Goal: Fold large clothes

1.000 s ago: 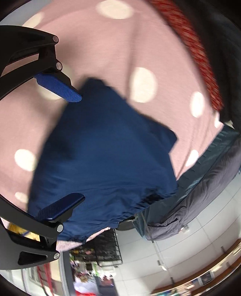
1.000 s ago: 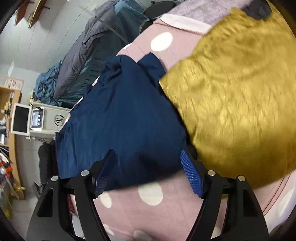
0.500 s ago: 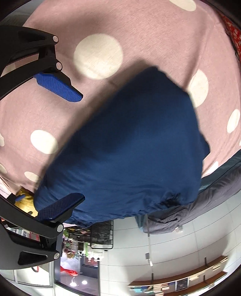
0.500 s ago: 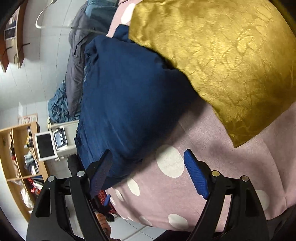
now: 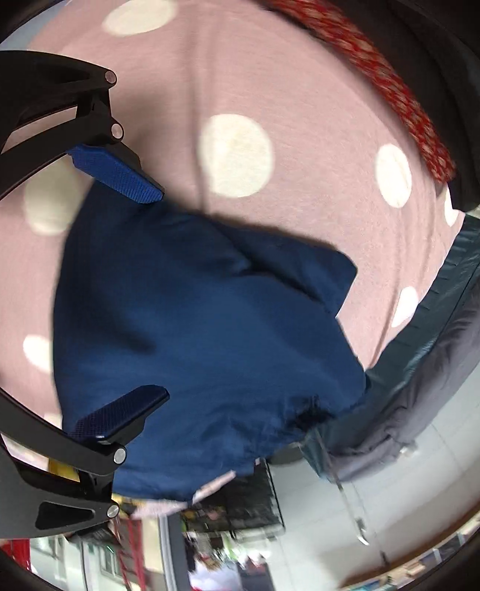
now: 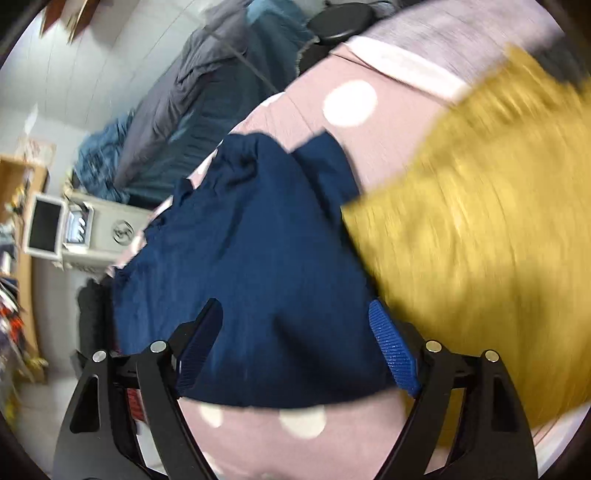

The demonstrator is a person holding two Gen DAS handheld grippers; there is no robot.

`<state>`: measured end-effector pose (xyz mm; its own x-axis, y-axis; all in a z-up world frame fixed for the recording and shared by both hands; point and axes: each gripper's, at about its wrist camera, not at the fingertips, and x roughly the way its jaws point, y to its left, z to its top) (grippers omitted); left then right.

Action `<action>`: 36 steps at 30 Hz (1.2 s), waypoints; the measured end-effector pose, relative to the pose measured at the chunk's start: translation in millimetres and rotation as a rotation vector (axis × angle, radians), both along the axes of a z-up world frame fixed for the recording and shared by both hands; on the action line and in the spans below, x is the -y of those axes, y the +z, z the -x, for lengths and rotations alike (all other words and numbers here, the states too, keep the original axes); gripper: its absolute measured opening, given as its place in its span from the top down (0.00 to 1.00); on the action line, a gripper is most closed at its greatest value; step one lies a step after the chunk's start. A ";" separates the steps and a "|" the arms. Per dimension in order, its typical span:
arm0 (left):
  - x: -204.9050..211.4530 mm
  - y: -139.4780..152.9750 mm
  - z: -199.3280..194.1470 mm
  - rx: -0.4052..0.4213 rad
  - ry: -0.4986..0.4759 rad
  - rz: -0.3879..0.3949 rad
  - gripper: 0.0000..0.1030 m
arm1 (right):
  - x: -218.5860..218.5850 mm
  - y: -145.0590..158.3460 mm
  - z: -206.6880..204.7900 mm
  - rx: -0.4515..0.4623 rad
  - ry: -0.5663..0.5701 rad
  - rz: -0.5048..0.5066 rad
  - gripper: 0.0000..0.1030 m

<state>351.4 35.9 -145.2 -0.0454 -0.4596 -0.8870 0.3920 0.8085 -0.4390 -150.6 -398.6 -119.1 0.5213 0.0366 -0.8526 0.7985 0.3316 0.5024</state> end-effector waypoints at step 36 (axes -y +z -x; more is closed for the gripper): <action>99.3 -19.4 -40.3 -0.082 0.027 0.109 0.73 | 24.8 -27.5 -117.2 -0.007 0.149 0.004 0.76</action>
